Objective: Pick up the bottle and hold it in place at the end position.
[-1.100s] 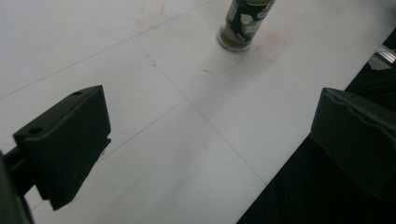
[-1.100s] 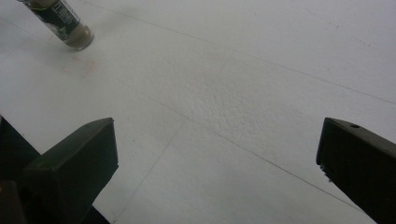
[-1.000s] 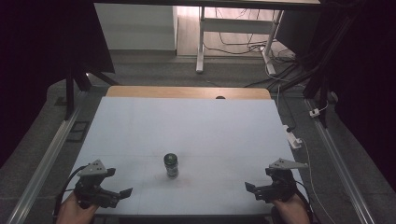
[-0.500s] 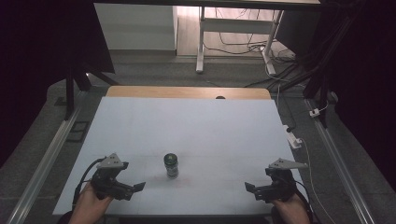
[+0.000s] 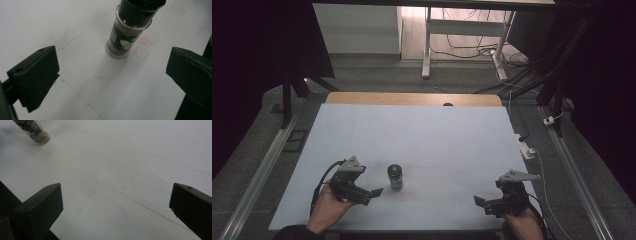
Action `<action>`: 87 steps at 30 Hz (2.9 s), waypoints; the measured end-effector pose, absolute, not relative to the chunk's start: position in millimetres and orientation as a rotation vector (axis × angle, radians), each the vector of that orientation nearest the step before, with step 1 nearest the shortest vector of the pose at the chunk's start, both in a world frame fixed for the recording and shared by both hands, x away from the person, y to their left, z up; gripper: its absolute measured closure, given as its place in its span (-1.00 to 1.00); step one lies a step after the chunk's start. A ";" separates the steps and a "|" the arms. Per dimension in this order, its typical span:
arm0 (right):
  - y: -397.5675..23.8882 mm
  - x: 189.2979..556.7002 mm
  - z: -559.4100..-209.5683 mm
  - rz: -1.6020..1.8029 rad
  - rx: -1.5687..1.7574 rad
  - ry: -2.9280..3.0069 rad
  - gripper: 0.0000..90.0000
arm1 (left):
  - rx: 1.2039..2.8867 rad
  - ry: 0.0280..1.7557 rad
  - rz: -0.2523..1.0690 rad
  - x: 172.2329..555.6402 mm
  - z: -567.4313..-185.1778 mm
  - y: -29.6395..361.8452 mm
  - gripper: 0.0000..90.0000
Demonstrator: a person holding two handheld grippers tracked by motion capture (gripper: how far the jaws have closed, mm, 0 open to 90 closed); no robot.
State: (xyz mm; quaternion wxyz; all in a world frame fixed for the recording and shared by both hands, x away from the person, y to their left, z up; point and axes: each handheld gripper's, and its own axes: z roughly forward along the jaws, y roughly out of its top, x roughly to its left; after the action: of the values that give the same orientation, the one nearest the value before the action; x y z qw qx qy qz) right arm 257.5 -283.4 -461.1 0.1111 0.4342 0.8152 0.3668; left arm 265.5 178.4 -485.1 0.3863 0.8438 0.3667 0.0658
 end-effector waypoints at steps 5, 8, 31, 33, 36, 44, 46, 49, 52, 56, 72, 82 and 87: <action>-283.5 257.7 -461.3 1.077 1.269 2.398 -1.00 | 2.162 0.900 0.155 276.4 -489.6 166.1 -1.00; -283.6 257.8 -461.4 1.076 1.267 2.400 -1.00 | 2.182 0.876 0.151 282.4 -494.3 158.0 -1.00; -281.9 257.8 -461.8 1.066 1.255 2.418 -1.00 | 2.275 0.709 0.172 298.2 -512.1 132.6 -0.19; -282.0 257.8 -461.8 1.067 1.253 2.419 -1.00 | 2.277 0.702 0.170 298.1 -511.7 132.4 -0.01; -281.9 257.9 -461.8 1.067 1.252 2.420 -1.00 | 2.286 0.671 0.170 296.4 -510.7 131.1 0.15; -282.0 258.1 -462.0 1.067 1.248 2.424 -1.00 | 2.294 0.682 0.195 295.0 -509.0 128.8 0.19; -281.9 258.2 -462.0 1.067 1.247 2.426 -1.00 | 2.298 0.690 0.202 295.0 -508.0 128.2 0.19; -281.5 258.5 -462.2 1.065 1.243 2.431 -1.00 | 2.275 0.719 0.174 296.6 -504.4 129.0 0.19; -281.4 258.8 -462.6 1.064 1.240 2.434 -1.00 | 2.255 0.737 0.155 298.9 -498.5 128.3 0.19; -281.9 259.3 -462.9 1.069 1.245 2.432 -1.00 | 2.246 0.728 0.149 304.1 -489.8 124.7 0.19; -280.9 260.1 -462.9 1.065 1.245 2.437 -1.00 | 2.206 0.758 0.212 338.0 -459.8 117.7 0.19; -281.1 260.7 -463.0 1.060 1.252 2.439 -1.00 | 2.214 0.785 0.236 365.4 -457.7 106.8 0.19; -280.8 260.9 -463.3 1.060 1.253 2.440 -1.00 | 2.198 0.795 0.230 378.4 -458.6 103.3 0.19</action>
State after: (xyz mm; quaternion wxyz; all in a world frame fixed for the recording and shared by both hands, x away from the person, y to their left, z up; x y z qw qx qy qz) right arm 260.9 -280.8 -463.3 0.1003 0.4238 0.8256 0.3587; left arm 378.4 103.3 -458.6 0.3861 0.8633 0.3123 0.0904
